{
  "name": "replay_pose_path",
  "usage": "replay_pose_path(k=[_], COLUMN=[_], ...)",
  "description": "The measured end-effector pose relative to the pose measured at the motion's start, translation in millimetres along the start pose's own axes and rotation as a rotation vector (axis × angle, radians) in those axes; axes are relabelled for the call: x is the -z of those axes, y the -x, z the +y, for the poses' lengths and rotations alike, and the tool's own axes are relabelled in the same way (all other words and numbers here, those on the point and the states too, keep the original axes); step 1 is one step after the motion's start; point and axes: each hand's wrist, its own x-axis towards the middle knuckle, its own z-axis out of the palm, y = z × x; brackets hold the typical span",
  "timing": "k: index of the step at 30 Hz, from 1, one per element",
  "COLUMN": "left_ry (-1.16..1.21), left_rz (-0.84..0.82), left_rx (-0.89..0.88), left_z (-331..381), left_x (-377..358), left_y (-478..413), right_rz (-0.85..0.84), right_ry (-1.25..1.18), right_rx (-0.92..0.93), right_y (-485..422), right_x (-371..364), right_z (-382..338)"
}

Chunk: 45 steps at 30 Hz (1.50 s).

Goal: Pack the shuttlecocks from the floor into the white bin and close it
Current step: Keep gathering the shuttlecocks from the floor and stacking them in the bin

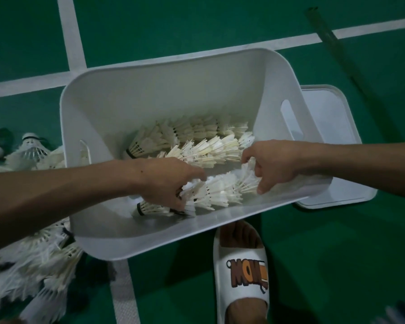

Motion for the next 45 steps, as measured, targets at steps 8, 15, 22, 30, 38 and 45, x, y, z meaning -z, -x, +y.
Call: replay_pose_path(k=[8,15,22,30,38,45], left_ry=[-0.016,0.04,-0.001,0.122,0.156,-0.019], left_rz=[0.002,0.056,-0.066,-0.138,-0.108,0.164], left_rx=[0.004,0.022,0.023,0.01,0.001,0.054], left_z=[-5,-5,3,3,-1,1], left_x=[-9,-14,-4,4,5,15], left_y=[-6,-5,-11,-7,0,16], right_rz=[-0.008,-0.054,-0.161,-0.113,-0.166,0.012], right_ry=[-0.28,-0.216,-0.355,-0.141,-0.177,0.14], right_rx=[0.01,0.102,0.04,0.1,0.068,0.06], right_y=[-11,-13,-23,-27,-16,8], right_x=[-27,-23,-23,-33,-18,20], right_z=[-11,-7,-10,-14,-8,-28])
